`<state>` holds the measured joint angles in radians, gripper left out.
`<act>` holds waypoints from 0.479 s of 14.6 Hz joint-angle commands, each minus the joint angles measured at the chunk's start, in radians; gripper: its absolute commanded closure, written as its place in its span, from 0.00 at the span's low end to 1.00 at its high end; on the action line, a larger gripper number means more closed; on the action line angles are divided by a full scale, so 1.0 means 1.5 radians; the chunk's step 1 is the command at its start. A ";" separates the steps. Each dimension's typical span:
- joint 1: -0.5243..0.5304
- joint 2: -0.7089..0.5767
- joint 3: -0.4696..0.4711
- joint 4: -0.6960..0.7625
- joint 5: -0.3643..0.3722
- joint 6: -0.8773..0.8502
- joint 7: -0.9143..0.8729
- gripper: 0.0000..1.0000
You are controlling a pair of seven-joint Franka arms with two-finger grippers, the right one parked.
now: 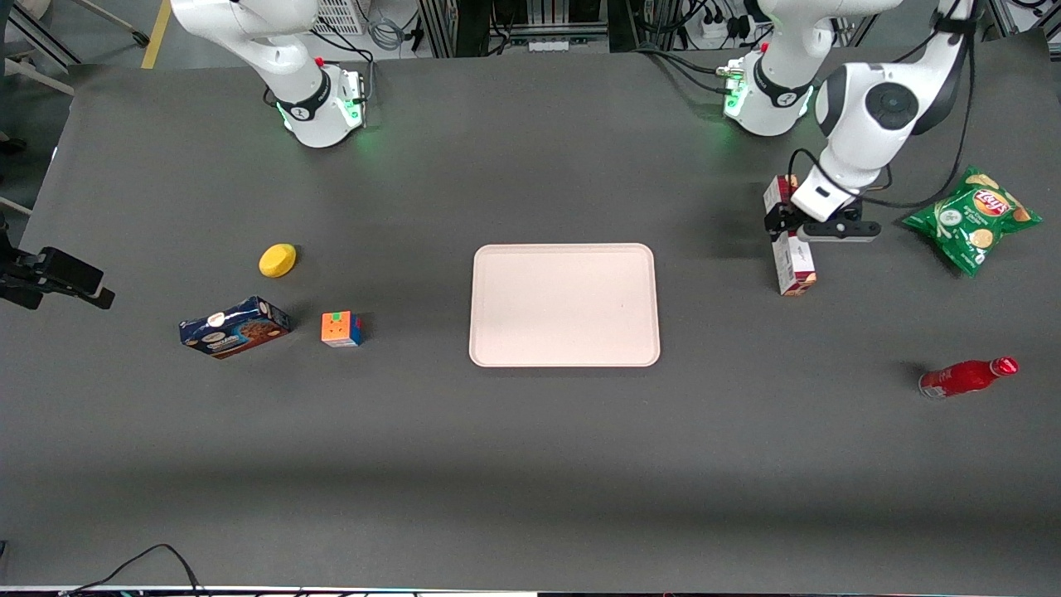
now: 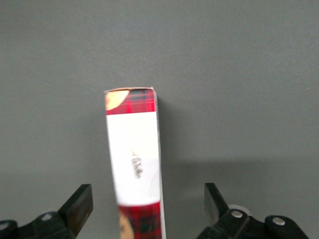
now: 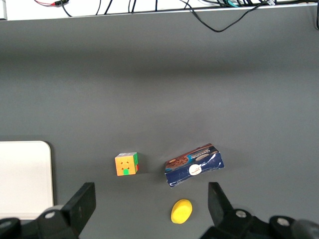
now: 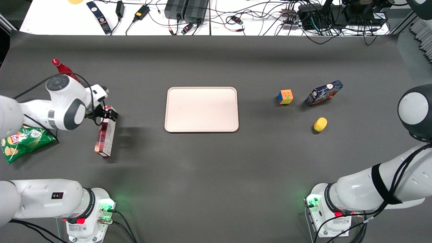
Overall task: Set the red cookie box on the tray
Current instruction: 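Lower the left gripper around the cookie box and close it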
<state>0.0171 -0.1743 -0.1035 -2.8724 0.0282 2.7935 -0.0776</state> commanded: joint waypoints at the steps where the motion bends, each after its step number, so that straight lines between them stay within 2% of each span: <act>1: -0.012 0.071 0.005 -0.057 -0.002 0.143 -0.010 0.00; 7: -0.005 0.067 0.011 -0.058 -0.001 0.099 0.023 0.00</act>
<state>0.0165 -0.0012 -0.1013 -2.8793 0.0284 2.9523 -0.0717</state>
